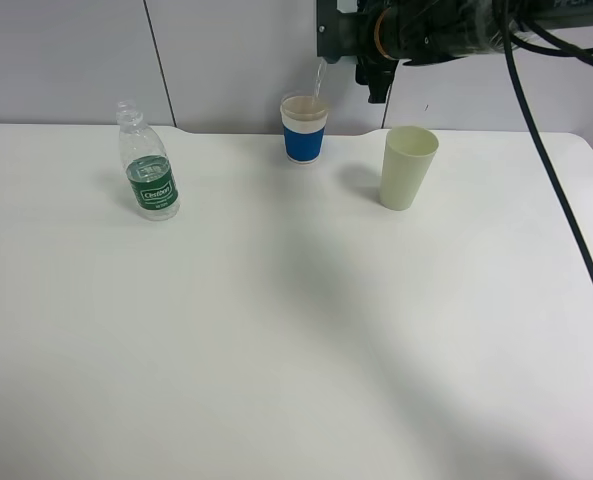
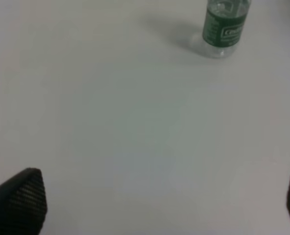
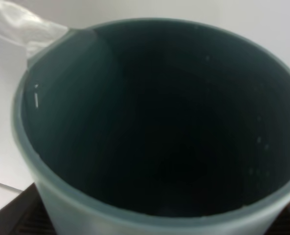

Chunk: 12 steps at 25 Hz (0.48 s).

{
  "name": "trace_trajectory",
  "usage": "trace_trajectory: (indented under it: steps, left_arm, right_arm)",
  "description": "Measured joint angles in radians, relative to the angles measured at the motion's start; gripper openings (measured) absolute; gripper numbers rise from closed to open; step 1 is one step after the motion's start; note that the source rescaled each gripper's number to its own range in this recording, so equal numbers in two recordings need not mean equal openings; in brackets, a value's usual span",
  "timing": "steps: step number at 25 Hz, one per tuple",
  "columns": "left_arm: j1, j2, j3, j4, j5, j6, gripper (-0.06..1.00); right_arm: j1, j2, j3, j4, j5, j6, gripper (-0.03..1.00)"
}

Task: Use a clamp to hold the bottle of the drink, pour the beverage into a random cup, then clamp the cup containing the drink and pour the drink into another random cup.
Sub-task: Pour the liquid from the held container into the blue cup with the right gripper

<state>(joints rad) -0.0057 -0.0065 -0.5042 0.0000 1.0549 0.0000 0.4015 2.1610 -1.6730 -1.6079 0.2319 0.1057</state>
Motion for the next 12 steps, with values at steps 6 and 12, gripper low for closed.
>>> trace_trajectory:
  steps: [6, 12]
  left_arm:
    - [0.000, 0.000, 0.000, 0.000, 0.000, 0.000, 1.00]
    - [0.000, 0.000, 0.000, 0.000, 0.000, 0.000, 1.00]
  right_arm:
    - [0.012, 0.000, 0.000, -0.045, -0.006, 0.000, 0.00]
    - [0.013, 0.000, 0.000, -0.047, -0.027, 0.000, 0.00]
